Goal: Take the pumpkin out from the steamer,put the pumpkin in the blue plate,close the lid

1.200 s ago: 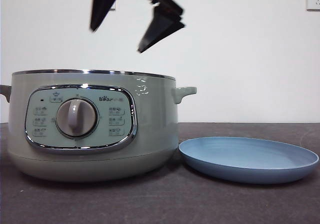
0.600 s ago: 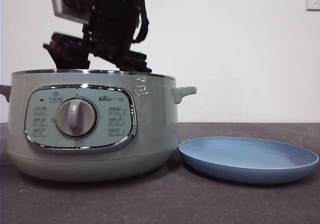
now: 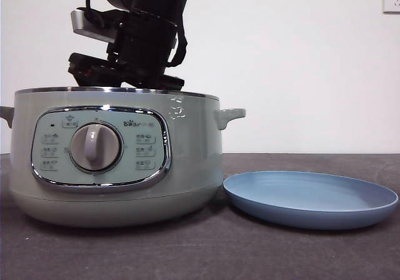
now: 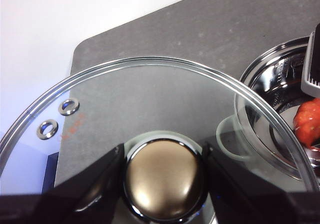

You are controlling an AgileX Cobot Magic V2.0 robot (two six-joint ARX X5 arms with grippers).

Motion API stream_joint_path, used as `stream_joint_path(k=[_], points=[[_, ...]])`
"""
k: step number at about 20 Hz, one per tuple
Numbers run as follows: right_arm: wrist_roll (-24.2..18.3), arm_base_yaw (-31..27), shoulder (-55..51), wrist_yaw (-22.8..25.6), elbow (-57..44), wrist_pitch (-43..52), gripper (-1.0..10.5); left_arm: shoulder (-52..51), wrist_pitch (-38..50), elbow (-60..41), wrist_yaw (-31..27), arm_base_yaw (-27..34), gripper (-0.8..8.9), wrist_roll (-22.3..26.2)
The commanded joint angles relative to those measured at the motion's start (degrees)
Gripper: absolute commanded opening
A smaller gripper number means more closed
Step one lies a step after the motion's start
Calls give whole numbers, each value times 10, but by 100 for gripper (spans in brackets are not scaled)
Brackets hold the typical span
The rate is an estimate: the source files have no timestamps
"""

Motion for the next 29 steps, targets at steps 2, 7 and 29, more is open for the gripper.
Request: stream_joint_path(k=[2, 7, 29], points=[[0, -14, -78, 33, 0, -65, -7, -6, 28, 9, -4, -1, -8, 5], [106, -106, -193, 32, -1, -268, -8, -6, 62, 9, 24, -1, -8, 5], [160, -181, -318, 70, -520, 191, 7, -5, 98, 9, 41, -1, -8, 5]])
